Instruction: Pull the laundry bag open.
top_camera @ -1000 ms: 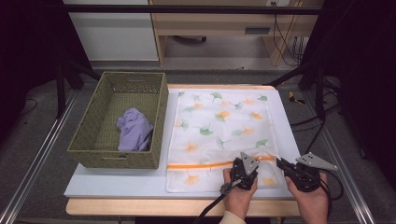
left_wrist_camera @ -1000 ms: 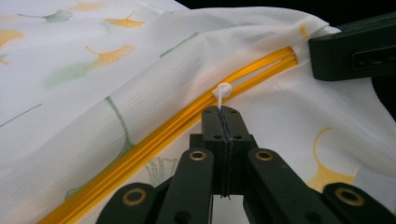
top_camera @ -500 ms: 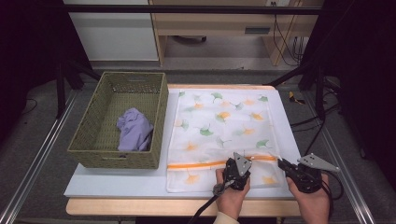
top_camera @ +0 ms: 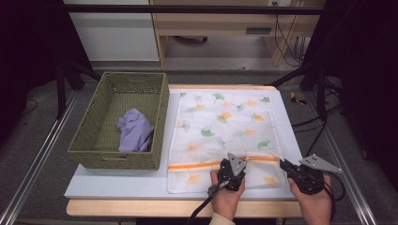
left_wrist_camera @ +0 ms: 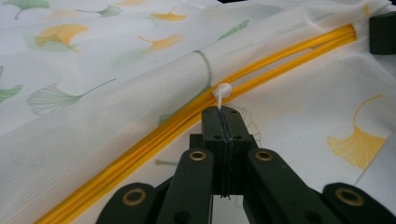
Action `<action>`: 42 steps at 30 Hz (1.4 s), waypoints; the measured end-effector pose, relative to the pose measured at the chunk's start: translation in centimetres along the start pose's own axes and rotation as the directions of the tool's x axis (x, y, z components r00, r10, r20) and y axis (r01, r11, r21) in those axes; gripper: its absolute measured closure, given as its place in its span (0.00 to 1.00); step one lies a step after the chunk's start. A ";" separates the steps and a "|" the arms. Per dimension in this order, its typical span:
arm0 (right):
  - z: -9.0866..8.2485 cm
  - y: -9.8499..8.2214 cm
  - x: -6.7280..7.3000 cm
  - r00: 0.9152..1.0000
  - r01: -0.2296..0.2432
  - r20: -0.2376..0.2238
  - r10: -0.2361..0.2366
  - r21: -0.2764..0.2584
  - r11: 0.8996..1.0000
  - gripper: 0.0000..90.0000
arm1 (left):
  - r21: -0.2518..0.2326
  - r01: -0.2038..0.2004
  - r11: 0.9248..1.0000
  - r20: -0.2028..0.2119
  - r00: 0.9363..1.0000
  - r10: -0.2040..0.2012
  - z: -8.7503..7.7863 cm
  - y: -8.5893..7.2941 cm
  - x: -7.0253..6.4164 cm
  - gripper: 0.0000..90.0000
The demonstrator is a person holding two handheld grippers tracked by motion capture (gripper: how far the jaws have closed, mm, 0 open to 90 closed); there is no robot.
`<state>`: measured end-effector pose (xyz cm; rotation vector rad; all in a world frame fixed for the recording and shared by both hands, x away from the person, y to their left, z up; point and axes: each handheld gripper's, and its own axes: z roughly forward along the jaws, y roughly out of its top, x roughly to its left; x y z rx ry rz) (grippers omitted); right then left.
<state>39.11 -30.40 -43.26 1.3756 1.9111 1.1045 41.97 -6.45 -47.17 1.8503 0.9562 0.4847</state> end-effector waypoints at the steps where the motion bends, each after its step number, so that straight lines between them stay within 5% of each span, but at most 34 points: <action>1: 0.0 0.0 0.0 1.000 -0.002 0.001 0.002 0.001 1.000 0.95 | -0.001 0.005 1.000 -0.004 1.000 -0.005 -0.3 0.0 0.2 1.00; 9: 0.2 -0.3 -0.3 1.000 -0.005 -0.001 0.005 0.018 1.000 0.95 | -0.026 0.021 0.999 -0.023 0.999 -0.022 -2.0 -0.3 1.5 1.00; 42: -0.1 -0.4 -0.2 1.000 0.004 0.015 -0.005 0.017 1.000 0.95 | -0.037 0.038 0.999 -0.076 0.996 -0.041 -2.8 -1.1 3.1 1.00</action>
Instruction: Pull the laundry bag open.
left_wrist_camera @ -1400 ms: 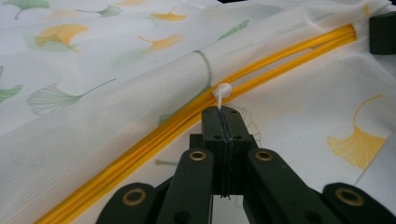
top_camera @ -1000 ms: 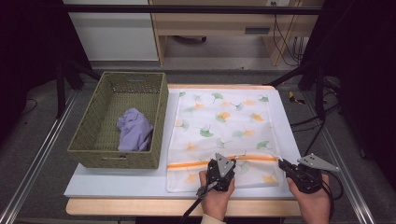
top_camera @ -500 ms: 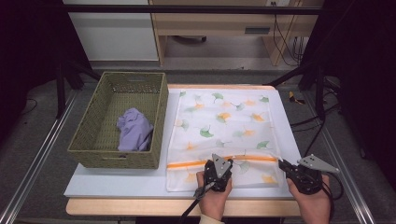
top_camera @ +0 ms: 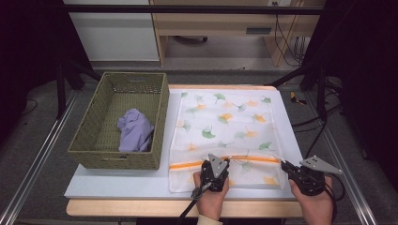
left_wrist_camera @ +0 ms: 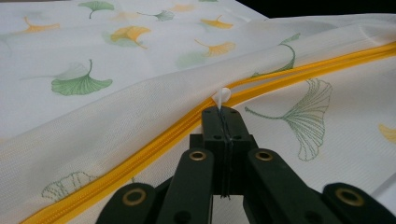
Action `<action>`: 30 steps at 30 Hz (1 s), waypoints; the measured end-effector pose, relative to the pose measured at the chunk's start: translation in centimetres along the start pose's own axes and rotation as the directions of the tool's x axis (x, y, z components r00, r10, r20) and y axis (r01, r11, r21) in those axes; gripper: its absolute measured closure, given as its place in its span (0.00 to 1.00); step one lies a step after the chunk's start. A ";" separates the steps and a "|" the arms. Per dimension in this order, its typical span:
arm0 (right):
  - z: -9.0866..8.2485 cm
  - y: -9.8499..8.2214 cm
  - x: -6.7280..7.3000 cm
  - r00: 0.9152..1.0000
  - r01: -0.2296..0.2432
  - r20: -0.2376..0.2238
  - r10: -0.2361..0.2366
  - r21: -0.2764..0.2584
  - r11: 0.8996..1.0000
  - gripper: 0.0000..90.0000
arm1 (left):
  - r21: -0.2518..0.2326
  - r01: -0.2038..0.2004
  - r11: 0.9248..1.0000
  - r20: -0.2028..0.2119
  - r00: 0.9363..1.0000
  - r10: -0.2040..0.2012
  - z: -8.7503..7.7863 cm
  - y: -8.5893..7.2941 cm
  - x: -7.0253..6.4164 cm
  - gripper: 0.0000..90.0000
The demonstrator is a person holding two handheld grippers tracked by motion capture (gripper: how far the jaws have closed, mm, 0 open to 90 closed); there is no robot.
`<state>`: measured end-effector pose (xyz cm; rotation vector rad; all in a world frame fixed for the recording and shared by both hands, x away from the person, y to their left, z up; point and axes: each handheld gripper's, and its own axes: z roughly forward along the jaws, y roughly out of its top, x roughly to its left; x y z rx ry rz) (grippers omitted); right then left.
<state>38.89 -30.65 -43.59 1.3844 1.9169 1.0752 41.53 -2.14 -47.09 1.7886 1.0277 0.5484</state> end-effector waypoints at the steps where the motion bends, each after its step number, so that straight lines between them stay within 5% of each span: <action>1: 0.0 0.0 0.0 1.000 0.001 0.000 -0.001 0.000 1.000 0.95 | 0.000 0.003 1.000 0.001 1.000 -0.003 0.0 0.0 0.0 1.00; 10: 0.2 0.0 0.1 1.000 -0.005 -0.014 0.005 -0.002 1.000 0.95 | 0.026 -0.019 1.000 -0.010 1.000 0.019 -0.3 0.1 0.3 1.00; 30: 0.5 -0.2 0.4 1.000 -0.005 -0.003 0.005 0.016 1.000 0.95 | -0.016 0.021 1.000 -0.029 0.999 -0.021 -1.4 0.0 2.3 1.00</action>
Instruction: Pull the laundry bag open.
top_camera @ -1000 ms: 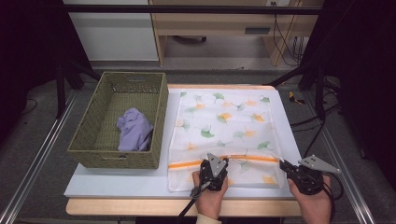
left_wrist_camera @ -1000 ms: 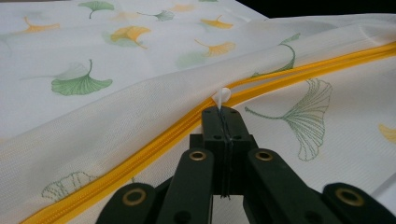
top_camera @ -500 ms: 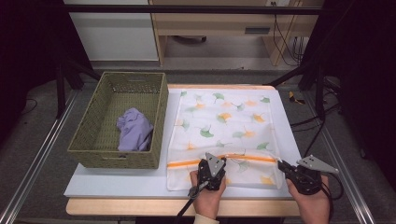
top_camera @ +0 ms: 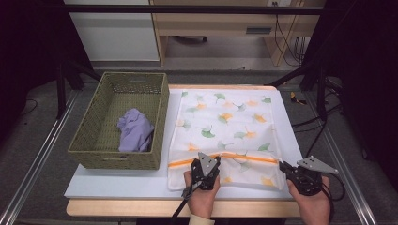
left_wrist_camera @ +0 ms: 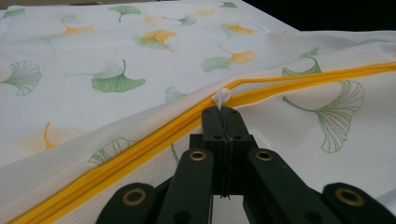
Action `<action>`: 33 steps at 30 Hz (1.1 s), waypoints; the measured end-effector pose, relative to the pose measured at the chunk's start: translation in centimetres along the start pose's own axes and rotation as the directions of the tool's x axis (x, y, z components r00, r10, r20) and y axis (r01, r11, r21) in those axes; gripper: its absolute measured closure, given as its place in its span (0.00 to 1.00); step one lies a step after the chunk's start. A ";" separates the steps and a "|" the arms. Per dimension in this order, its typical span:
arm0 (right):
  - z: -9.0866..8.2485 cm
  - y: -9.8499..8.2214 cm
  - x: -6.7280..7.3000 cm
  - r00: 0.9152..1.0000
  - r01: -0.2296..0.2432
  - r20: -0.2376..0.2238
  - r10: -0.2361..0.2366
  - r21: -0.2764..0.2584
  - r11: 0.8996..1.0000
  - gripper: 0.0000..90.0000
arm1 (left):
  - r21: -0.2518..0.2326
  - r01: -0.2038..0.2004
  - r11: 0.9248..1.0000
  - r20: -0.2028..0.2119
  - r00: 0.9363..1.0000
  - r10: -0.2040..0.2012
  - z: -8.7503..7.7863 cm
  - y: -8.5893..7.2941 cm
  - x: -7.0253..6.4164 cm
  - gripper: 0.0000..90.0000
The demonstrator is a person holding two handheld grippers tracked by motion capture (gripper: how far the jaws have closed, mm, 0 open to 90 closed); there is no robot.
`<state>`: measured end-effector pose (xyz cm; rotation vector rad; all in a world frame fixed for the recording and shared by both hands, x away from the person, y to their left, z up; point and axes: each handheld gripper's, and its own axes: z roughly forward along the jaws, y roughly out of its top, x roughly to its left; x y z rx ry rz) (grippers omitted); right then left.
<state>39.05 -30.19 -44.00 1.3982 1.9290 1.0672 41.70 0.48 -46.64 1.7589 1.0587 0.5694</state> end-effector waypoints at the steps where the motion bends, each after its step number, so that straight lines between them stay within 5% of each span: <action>1: 0.0 0.0 0.0 1.000 -0.001 0.001 0.001 -0.001 1.000 0.95 | 0.000 -0.002 1.000 0.001 1.000 0.002 0.0 0.0 0.0 1.00; 10: 0.2 -0.3 0.1 1.000 0.003 0.001 -0.003 0.007 1.000 0.95 | -0.010 0.024 1.000 0.030 0.999 -0.024 -0.1 -0.3 0.7 1.00; 16: 0.5 -0.3 0.1 1.000 0.006 0.020 -0.006 0.019 1.000 0.95 | -0.005 -0.007 1.000 0.013 1.000 0.007 -0.5 -0.2 0.9 1.00; 33: 0.8 -0.4 0.1 1.000 0.000 0.022 0.000 0.022 1.000 0.95 | 0.004 0.016 1.000 0.014 1.000 -0.016 -0.8 -0.8 1.3 1.00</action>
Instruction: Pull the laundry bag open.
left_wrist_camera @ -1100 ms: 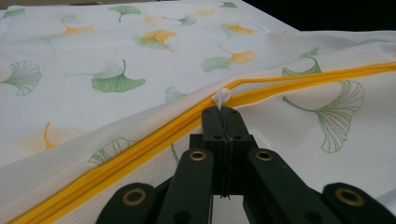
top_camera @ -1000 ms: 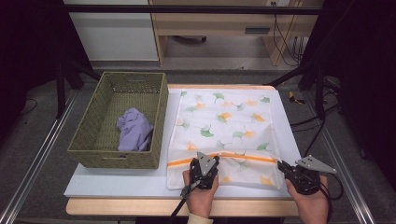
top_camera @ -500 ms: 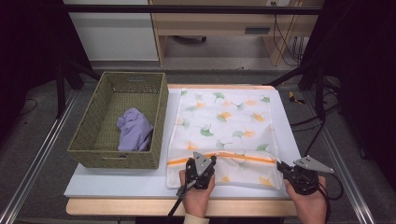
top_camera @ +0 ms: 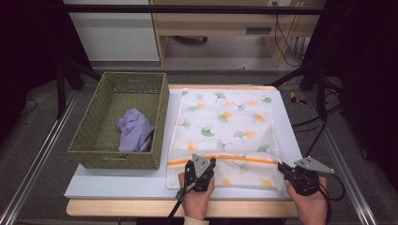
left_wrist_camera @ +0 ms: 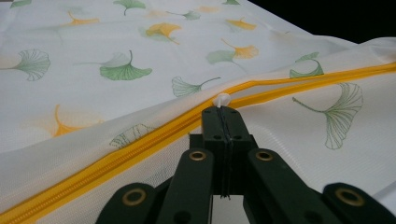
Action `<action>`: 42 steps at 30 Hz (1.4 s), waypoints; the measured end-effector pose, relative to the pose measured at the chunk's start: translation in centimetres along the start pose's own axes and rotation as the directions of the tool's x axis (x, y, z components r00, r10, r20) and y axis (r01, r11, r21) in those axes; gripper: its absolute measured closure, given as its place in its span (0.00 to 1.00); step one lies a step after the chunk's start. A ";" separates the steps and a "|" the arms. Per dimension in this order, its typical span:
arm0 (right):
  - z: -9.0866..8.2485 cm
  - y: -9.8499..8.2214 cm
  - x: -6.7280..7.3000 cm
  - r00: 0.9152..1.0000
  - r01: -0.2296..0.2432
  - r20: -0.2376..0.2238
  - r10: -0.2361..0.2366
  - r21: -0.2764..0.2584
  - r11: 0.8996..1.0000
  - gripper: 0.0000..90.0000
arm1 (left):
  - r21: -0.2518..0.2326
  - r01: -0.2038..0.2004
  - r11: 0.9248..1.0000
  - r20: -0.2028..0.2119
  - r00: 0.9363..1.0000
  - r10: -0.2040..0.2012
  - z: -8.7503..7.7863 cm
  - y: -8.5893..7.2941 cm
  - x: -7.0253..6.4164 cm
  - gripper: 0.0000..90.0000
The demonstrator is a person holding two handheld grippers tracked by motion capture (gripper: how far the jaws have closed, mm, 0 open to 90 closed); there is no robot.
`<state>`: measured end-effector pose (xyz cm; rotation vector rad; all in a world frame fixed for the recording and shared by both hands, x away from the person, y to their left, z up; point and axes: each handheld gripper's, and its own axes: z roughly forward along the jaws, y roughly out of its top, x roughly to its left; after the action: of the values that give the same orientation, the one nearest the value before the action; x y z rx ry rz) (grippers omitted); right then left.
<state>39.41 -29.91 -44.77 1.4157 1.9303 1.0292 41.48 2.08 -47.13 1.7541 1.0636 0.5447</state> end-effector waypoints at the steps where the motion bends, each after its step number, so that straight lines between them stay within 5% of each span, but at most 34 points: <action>1: 0.0 0.0 0.0 1.000 -0.002 0.000 0.002 0.001 1.000 0.95 | 0.001 -0.001 1.000 -0.008 1.000 0.001 0.0 0.0 0.0 1.00; 16: -0.1 -0.1 -0.5 0.999 -0.040 -0.001 0.040 0.001 0.999 0.95 | -0.007 0.035 0.999 -0.033 0.999 -0.035 -0.3 -0.5 1.3 1.00; 42: 0.2 -0.2 -0.6 0.999 -0.028 0.027 0.028 0.016 0.999 0.95 | -0.025 0.059 0.998 -0.077 0.995 -0.061 -1.4 -0.8 3.0 1.00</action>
<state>39.63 -30.47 -45.01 1.4623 1.9094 1.0043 41.65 5.46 -47.56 1.6873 1.1561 0.5891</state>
